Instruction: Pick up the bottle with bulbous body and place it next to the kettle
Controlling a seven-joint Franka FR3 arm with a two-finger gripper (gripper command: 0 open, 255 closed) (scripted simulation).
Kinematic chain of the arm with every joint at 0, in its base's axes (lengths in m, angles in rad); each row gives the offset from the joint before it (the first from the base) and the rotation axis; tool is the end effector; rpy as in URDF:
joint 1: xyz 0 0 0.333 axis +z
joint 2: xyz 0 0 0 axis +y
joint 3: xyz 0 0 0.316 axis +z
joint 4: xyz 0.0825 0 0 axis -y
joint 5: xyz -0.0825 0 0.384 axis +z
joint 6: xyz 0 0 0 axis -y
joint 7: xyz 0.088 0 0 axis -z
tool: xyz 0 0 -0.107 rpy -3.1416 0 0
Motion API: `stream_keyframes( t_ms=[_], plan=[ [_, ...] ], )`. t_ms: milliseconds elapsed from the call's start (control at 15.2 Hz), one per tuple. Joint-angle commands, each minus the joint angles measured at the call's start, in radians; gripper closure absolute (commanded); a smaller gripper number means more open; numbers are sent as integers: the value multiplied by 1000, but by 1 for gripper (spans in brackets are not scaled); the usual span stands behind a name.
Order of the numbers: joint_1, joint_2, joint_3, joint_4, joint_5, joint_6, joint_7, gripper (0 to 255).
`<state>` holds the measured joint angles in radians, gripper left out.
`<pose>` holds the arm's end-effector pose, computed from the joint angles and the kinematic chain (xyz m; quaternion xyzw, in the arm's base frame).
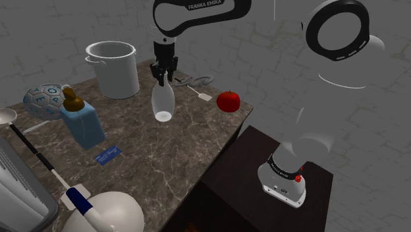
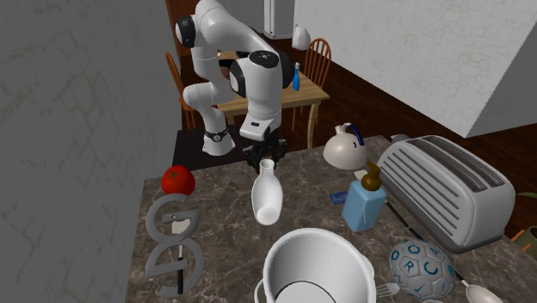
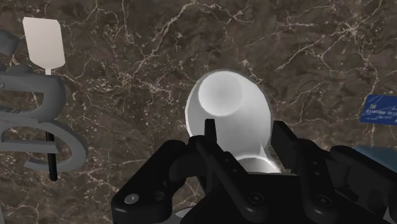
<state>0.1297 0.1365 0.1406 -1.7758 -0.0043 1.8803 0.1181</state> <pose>0.5778 0.1562 0.4750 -0.9969 -0.0762 0.0165 0.0044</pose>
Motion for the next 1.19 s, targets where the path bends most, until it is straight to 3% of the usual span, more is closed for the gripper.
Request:
stream_keyframes(
  t_ms=[0,198,1122],
  plan=[
    [0,0,0,0,0,0,0,255],
    [0,0,0,0,0,0,0,255],
    [1,-9,1,177,1,-186,1,255]
  ],
)
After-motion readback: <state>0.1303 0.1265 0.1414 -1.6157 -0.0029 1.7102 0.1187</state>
